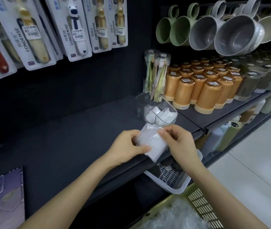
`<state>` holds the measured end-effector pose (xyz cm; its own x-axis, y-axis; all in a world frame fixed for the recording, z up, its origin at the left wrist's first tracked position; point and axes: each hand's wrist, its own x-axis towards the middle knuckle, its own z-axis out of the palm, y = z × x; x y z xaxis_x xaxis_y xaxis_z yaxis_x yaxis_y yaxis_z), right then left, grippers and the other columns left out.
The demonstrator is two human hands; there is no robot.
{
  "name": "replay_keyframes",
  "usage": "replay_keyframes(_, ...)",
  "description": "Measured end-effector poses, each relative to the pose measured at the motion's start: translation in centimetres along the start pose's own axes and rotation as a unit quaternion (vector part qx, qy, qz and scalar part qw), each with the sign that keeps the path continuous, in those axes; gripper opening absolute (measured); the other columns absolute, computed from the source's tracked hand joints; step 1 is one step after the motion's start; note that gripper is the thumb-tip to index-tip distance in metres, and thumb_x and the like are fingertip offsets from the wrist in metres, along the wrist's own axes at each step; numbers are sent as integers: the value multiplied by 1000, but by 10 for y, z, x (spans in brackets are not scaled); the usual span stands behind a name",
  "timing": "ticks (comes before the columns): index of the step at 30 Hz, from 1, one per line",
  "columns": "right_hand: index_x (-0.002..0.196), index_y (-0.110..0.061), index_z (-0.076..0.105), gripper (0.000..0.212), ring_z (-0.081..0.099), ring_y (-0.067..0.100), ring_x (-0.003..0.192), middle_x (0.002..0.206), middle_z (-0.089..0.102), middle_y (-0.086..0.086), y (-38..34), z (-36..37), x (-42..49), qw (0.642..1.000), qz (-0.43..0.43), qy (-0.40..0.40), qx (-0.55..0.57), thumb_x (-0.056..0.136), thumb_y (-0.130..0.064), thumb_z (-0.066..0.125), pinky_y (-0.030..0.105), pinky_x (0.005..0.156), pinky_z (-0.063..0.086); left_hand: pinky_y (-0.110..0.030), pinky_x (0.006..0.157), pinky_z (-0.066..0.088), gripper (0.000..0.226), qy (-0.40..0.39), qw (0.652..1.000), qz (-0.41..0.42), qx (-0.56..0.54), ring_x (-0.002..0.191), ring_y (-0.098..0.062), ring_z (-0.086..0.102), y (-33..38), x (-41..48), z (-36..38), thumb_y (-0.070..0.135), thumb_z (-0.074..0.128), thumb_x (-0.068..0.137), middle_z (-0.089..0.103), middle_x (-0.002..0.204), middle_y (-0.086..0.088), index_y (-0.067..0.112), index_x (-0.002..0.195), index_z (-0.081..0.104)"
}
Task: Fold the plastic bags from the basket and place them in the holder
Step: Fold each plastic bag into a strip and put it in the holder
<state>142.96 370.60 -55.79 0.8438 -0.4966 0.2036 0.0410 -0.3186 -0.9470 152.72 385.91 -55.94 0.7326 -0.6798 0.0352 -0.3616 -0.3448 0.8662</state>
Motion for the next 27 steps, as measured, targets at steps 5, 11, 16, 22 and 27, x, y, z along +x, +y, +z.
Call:
replay_keyframes(5, 92, -20, 68, 19, 61, 5, 75, 81, 69, -4, 10, -15, 7, 998, 14, -62, 20, 80, -35, 70, 20, 72, 50, -45, 75, 49, 20, 1, 997, 54, 57, 78, -32, 61, -5, 25, -1, 17, 82, 74, 69, 83, -14, 6, 85, 69)
replay_keyframes(11, 94, -19, 70, 17, 63, 9, 82, 87, 71, -6, 15, -26, 20, 998, -6, -69, 11, 81, -29, 74, 23, 76, 51, -43, 76, 50, 17, -13, 995, 63, 73, 77, -29, 62, -1, 52, -1, 16, 82, 74, 70, 83, -10, 9, 86, 71)
replay_keyframes(16, 82, -16, 72, 5, 56, 19, 72, 79, 67, 9, 25, -29, 37, 998, -11, -25, -53, 86, -18, 70, 36, 74, 47, -36, 77, 51, 23, -61, 994, 77, 39, 76, -20, 60, 3, 65, -8, 17, 84, 72, 68, 86, -12, 9, 87, 69)
replay_keyframes(22, 77, -15, 69, 9, 58, 12, 77, 82, 67, -1, 28, -52, 55, 999, 17, 25, -39, 85, -16, 72, 30, 77, 46, -24, 93, 43, 42, 143, 986, -41, -76, 108, -12, 53, -7, 115, -27, 32, 77, 80, 54, 122, -1, 21, 116, 58)
replay_keyframes(27, 74, -17, 68, 12, 60, 14, 86, 91, 67, -2, 30, -59, 59, 999, 31, 27, -33, 84, -14, 73, 30, 82, 45, -25, 95, 37, 23, 49, 975, -121, -180, 109, -8, 50, 0, 133, -15, 27, 62, 92, 56, 108, 13, 25, 114, 55)
